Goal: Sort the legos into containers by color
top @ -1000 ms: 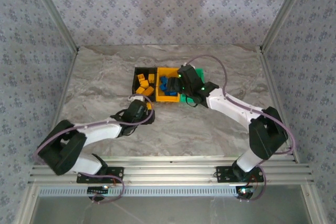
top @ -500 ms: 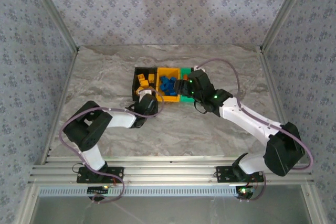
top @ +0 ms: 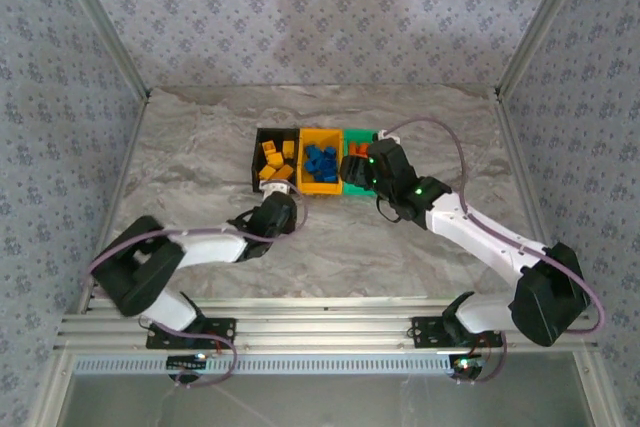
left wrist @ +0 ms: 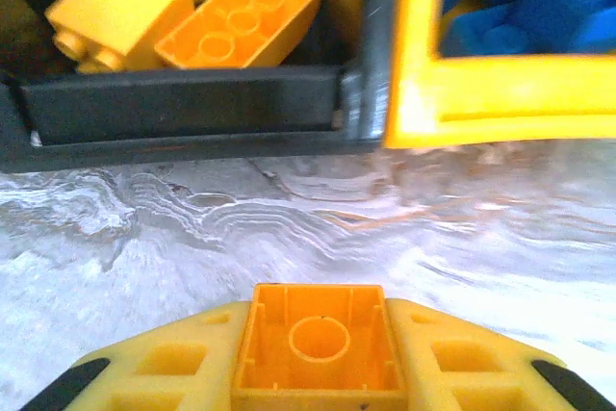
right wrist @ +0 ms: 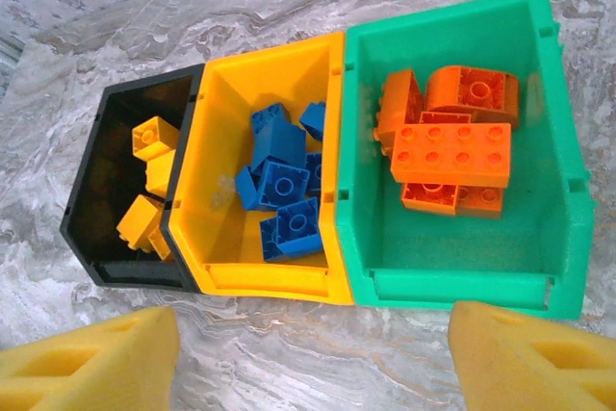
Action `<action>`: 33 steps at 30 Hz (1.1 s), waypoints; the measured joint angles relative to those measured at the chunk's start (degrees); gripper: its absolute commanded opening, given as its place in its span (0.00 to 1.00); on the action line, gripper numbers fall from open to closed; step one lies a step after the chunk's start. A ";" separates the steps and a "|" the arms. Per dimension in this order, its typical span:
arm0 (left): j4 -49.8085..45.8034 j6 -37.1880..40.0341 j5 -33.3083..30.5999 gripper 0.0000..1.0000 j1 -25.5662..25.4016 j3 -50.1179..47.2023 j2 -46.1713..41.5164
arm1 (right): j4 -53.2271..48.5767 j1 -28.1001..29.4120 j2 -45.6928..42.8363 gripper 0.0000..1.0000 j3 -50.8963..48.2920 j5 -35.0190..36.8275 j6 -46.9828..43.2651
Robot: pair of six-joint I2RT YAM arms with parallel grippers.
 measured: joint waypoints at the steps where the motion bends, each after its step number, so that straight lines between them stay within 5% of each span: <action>1: -1.51 -0.28 -0.09 0.35 -0.20 0.02 -3.39 | 0.09 -0.07 -0.02 0.76 -0.39 0.02 0.17; 7: -11.15 -0.74 2.51 0.37 6.25 9.86 -10.69 | 0.76 -0.66 -0.04 0.76 -2.78 -0.02 1.49; 16: -16.87 -0.57 11.78 0.41 16.55 30.67 14.34 | -0.28 -2.08 -2.43 0.76 -5.95 -0.07 3.39; 22: -20.57 -0.72 13.84 0.80 17.27 36.68 22.75 | -1.36 -2.84 -6.56 0.80 -6.82 -0.02 3.82; 25: -20.90 -1.09 14.08 0.99 17.22 37.24 22.01 | -1.73 -3.21 -7.87 0.81 -7.56 -0.02 4.22; 33: -18.60 -0.52 13.31 0.99 14.53 28.61 3.58 | -1.95 -3.48 -12.04 0.87 -9.62 1.73 3.72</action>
